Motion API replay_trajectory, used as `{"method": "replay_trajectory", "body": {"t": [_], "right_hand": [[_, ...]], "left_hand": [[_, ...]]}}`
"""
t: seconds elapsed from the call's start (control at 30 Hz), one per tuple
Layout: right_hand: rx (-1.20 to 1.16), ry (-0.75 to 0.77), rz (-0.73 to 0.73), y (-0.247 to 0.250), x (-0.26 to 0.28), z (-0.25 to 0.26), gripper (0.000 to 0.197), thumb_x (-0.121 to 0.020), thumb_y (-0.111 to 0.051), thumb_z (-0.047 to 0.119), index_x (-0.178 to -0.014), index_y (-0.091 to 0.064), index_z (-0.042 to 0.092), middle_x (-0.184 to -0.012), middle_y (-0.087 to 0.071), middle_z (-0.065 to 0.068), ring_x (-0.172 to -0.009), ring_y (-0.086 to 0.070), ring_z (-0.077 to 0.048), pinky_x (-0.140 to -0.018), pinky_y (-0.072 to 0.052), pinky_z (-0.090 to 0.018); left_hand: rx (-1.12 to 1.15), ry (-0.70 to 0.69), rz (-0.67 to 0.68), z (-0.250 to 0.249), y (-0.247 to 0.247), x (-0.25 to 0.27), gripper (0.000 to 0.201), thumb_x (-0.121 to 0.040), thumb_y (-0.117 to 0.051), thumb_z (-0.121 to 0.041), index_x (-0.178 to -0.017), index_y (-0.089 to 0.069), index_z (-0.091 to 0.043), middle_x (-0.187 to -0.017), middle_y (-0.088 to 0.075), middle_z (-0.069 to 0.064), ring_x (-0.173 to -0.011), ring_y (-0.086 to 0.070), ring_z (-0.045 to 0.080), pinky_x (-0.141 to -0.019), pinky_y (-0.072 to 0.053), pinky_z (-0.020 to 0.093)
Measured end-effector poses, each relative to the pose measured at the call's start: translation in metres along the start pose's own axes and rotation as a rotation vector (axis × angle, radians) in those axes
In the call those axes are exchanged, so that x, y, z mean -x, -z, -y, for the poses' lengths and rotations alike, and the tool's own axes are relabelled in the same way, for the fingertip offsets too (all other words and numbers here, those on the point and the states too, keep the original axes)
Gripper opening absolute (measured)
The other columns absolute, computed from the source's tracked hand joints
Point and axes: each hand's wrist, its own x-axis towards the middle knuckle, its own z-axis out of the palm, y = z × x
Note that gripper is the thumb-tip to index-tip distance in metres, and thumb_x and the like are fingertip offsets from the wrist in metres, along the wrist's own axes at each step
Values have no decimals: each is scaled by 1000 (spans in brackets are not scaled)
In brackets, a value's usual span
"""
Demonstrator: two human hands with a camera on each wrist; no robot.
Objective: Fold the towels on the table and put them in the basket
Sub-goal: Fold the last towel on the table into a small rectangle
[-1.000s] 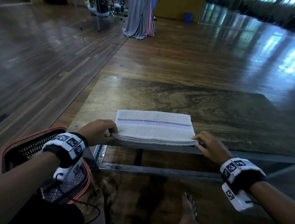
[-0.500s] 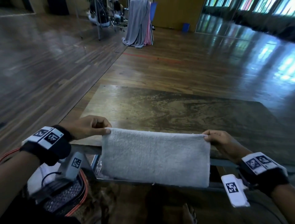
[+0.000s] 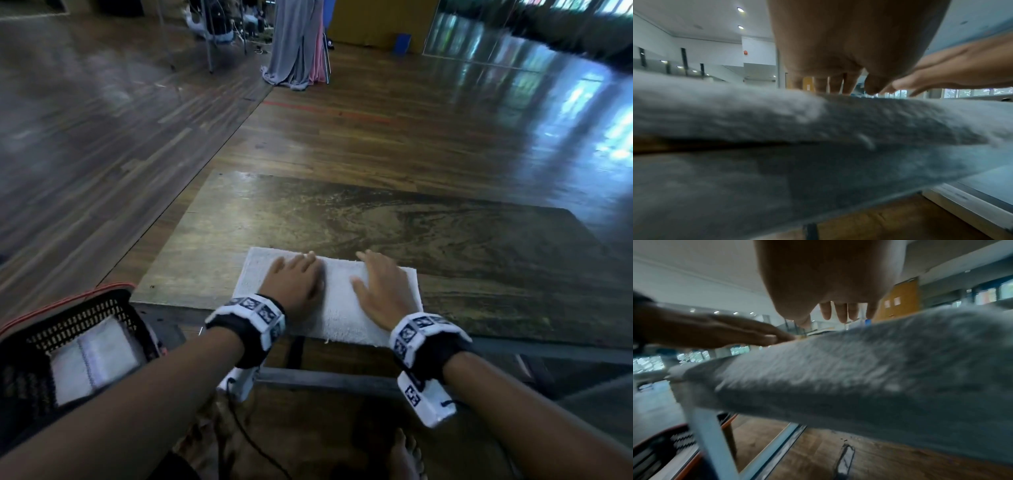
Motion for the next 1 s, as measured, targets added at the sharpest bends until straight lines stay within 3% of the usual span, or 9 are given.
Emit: {"method": "replay_trajectory", "body": {"t": [0.1,0.2,0.3,0.4,0.53,0.67,0.87,0.93,1.0], "right_hand": [[128,91,116,-20,8,14,54,-97,-29,43,-147,-21,24,-157,-17,-1,-145,-12,-18,-116,-12,-40],[213,111,181,-21,13,-3,57,-95,-20,54,-147,-15,32,-159,-7,4,-146,-4,-16,-117,-7,-43],[262,15,203,-9,12,-36,62,-92,-14,61,-147,-10,35,-159,0,4,-146,2,-17,-117,-2,-45],[280,-108,205,3,14,-67,64,-91,-12,63,-148,-6,34,-159,2,3,-146,4,-18,-116,-2,-45],[205,-206,207,12,19,-93,66,-92,-16,61,-149,-11,29,-159,-5,1,-147,0,-18,-117,-7,-45],[94,-199,102,18,24,-106,66,-93,-31,54,-148,-15,21,-158,-14,-6,-145,-12,-21,-116,-18,-46],[170,92,87,24,22,-102,44,-98,-38,24,-142,-36,25,-153,-29,-3,-142,-23,-22,-111,-25,-40],[133,81,72,23,23,-96,40,-97,-41,26,-137,-44,22,-143,-44,-5,-132,-36,-22,-107,-27,-36],[81,114,30,23,23,-86,35,-96,-45,27,-129,-53,20,-125,-56,-6,-115,-46,-22,-99,-31,-33]], "left_hand": [[-64,34,52,-8,-22,-2,59,-96,-17,-46,-148,-9,-19,-158,-4,3,-146,-3,22,-116,-5,48],[-85,-2,49,7,-30,1,70,-90,-11,-62,-148,-1,-24,-158,2,0,-146,4,20,-115,1,46],[-84,-56,119,30,-23,6,91,-75,-5,-82,-148,5,-28,-158,10,-2,-145,11,17,-115,6,44],[-114,-43,200,42,-7,15,99,-68,-3,-84,-147,7,-26,-157,13,-2,-144,12,16,-116,6,45],[-174,-5,152,31,10,37,77,-87,-22,-66,-146,-14,-18,-156,-13,5,-144,-11,21,-116,-13,44],[-159,-10,-18,5,17,64,49,-90,-32,-53,-125,-41,-20,-128,-49,2,-116,-46,22,-96,-36,39],[-85,36,96,-2,12,65,72,-77,-9,-74,-100,-53,-23,-104,-58,2,-88,-53,18,-76,-44,36],[-140,107,118,10,19,40,76,-73,-10,-78,-97,-57,-23,-109,-60,3,-95,-56,21,-85,-43,41],[-269,173,162,31,26,15,75,-77,-21,-77,-117,-53,-22,-131,-52,5,-121,-47,25,-105,-27,54]]}}
